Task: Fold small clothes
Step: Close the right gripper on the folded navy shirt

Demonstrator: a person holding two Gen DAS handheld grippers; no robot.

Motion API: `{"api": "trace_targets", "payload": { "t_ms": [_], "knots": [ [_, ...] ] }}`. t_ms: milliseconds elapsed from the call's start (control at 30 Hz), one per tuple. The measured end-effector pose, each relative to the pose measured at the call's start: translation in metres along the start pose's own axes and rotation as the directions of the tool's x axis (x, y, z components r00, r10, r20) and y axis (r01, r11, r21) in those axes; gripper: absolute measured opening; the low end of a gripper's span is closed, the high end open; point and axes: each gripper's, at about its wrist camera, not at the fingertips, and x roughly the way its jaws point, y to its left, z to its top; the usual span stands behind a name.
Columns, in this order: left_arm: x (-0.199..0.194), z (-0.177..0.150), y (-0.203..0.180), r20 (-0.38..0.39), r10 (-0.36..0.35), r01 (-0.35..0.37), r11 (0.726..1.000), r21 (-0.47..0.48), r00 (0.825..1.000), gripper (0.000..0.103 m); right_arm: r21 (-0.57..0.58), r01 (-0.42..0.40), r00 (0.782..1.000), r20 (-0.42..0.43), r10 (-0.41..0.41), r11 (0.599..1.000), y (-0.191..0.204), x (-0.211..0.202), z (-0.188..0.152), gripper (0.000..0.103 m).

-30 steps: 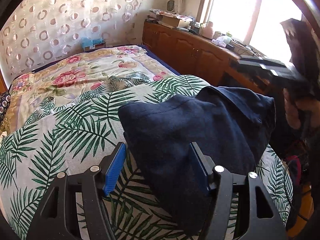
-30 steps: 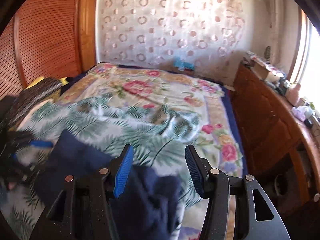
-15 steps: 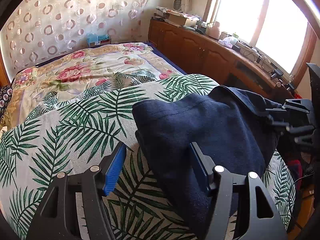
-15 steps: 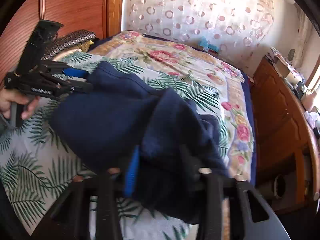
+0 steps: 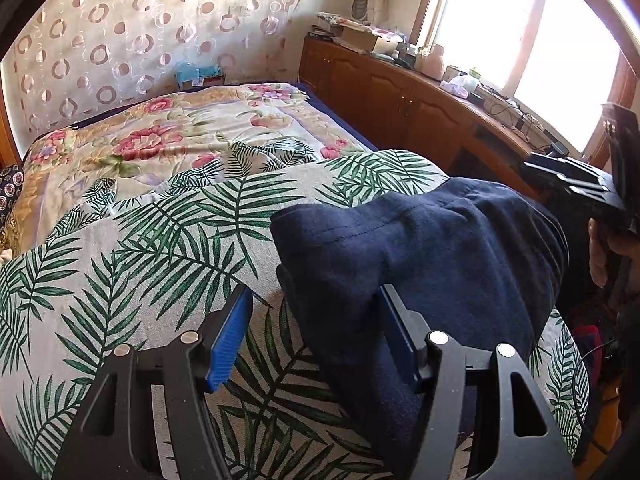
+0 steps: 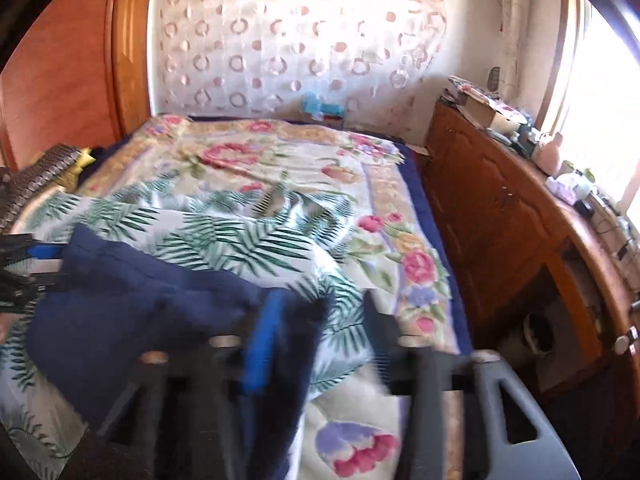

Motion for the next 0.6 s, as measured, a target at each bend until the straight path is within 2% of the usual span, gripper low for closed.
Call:
{"api": "trace_targets", "payload": {
  "t_ms": [133,200,300,400,600],
  "knots": [
    [0.003,0.002,0.003,-0.003,-0.008,0.008,1.000,-0.008,1.000,0.065,0.034,-0.067,0.997,-0.026,0.067,0.997,-0.001,-0.004,-0.023,0.070],
    [0.006,0.002,0.003,-0.009,-0.012,0.012,1.000,-0.009,1.000,0.065,0.051,-0.111,0.991,-0.063,0.114,0.993,-0.005,-0.005,-0.032,0.070],
    [0.011,0.002,0.005,-0.023,-0.024,0.023,1.000,-0.015,0.999,0.065,0.074,-0.135,0.985,-0.097,0.142,0.988,-0.007,0.006,-0.041,0.070],
    [0.016,0.001,0.008,-0.038,-0.040,0.039,0.999,-0.029,0.998,0.065,0.122,-0.182,0.971,-0.135,0.198,0.976,-0.013,0.018,-0.042,0.071],
    [0.020,0.001,0.009,-0.042,-0.077,0.075,0.996,-0.048,0.996,0.065,0.185,-0.278,0.942,-0.137,0.305,0.942,-0.024,0.037,-0.035,0.070]
  ]
}}
